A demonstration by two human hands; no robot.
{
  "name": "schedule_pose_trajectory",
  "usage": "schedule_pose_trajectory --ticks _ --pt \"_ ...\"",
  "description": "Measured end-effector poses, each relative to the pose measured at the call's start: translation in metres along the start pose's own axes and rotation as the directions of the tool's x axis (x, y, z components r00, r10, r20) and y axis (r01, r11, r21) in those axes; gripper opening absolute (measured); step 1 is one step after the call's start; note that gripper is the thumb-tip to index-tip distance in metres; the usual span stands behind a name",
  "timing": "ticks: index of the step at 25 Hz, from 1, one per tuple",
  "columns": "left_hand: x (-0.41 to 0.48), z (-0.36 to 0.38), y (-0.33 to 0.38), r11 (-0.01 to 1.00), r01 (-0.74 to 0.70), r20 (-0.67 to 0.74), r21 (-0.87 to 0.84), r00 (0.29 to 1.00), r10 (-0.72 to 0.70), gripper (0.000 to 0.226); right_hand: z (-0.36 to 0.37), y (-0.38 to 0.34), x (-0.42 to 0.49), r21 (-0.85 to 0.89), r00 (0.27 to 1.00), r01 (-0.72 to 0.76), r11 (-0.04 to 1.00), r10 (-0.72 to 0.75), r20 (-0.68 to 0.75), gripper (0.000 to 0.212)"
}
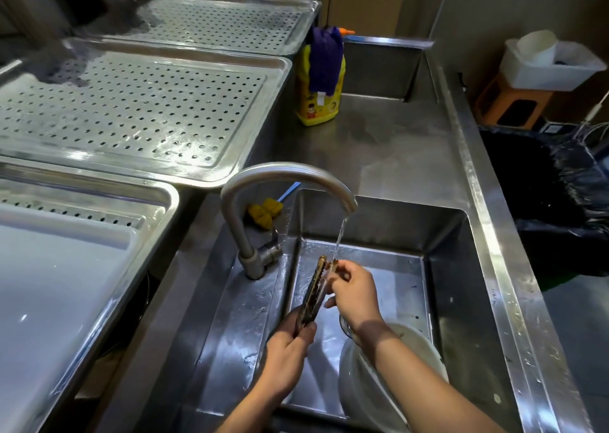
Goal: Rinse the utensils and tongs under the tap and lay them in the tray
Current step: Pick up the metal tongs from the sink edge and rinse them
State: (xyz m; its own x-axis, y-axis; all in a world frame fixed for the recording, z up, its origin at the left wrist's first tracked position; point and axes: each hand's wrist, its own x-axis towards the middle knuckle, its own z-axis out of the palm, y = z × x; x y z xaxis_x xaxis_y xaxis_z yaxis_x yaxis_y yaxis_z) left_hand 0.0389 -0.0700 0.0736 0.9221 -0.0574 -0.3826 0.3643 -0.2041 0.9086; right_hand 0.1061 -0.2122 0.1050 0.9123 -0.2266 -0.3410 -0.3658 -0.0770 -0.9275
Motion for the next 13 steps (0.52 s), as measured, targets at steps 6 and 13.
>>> schedule_pose_trajectory --ticks 6,13 --pt "0.006 -0.006 0.003 1.000 -0.007 -0.038 0.002 0.999 0.007 0.042 0.007 -0.005 0.012 0.041 0.998 -0.004 0.999 0.001 0.063 0.025" --pt "0.006 -0.006 0.013 0.997 0.001 -0.095 -0.075 0.995 -0.008 0.032 0.008 -0.003 0.021 -0.020 0.991 -0.041 0.999 0.043 0.126 0.032"
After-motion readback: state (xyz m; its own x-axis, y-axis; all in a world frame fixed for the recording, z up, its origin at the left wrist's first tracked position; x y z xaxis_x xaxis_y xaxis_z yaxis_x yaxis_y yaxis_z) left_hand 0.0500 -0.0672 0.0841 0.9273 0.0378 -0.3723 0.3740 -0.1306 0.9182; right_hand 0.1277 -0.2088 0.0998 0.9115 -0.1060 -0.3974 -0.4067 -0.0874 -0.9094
